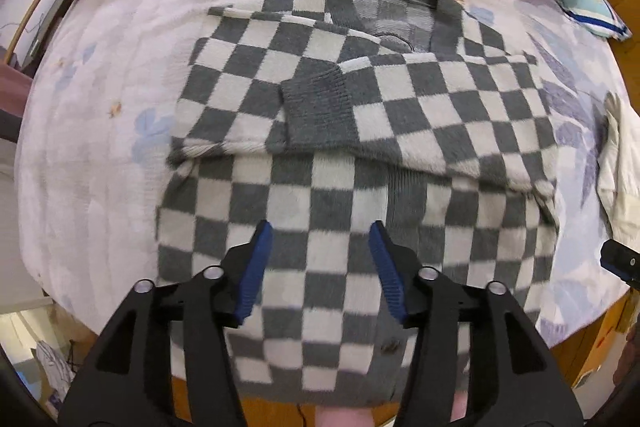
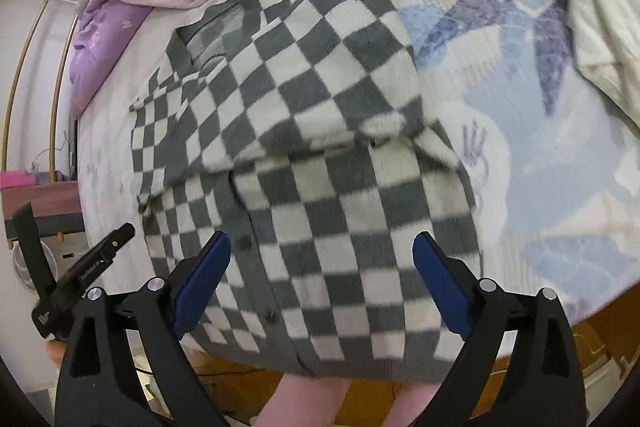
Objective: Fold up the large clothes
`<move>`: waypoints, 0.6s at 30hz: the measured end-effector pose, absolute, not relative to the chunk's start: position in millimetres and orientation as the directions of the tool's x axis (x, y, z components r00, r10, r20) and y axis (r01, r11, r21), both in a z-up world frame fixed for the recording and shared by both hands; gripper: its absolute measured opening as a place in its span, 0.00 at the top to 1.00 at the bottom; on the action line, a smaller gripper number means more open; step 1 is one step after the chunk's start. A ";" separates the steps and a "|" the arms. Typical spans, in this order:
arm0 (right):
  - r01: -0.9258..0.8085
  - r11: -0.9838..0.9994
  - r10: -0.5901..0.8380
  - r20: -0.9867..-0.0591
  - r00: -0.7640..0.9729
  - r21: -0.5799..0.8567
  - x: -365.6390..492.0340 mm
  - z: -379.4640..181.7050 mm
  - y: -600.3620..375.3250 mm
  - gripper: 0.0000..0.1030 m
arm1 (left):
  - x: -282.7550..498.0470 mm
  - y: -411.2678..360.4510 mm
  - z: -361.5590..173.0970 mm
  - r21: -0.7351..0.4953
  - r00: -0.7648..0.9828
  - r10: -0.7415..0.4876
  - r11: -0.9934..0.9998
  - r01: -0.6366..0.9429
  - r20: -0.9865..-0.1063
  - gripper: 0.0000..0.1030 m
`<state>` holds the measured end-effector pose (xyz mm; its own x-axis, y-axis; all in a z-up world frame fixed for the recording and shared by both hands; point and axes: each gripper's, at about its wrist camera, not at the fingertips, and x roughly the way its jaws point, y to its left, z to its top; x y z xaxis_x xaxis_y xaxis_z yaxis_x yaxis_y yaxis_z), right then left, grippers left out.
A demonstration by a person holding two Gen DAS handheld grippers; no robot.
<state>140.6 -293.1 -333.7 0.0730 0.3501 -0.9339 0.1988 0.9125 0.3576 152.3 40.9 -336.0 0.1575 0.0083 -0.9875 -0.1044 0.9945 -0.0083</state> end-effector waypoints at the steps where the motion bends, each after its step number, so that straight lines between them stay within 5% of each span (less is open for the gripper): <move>1: 0.212 0.918 0.325 -0.942 0.078 0.335 129.4 -324.8 -293.3 0.11 | 146.6 41.8 -329.1 -0.018 0.162 -0.001 0.995 -0.098 -0.987 0.47; 18: 0.274 0.905 0.265 -0.935 0.236 0.326 42.4 -189.0 -268.6 0.09 | 63.7 50.6 -205.5 0.002 0.295 -0.027 0.995 0.098 -0.955 0.35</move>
<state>42.4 -268.6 -189.0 0.2358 0.2651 -0.9349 0.2737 0.9050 0.3257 63.7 50.6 -205.5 0.2955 -0.0267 -0.9550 0.0978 0.9952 0.0025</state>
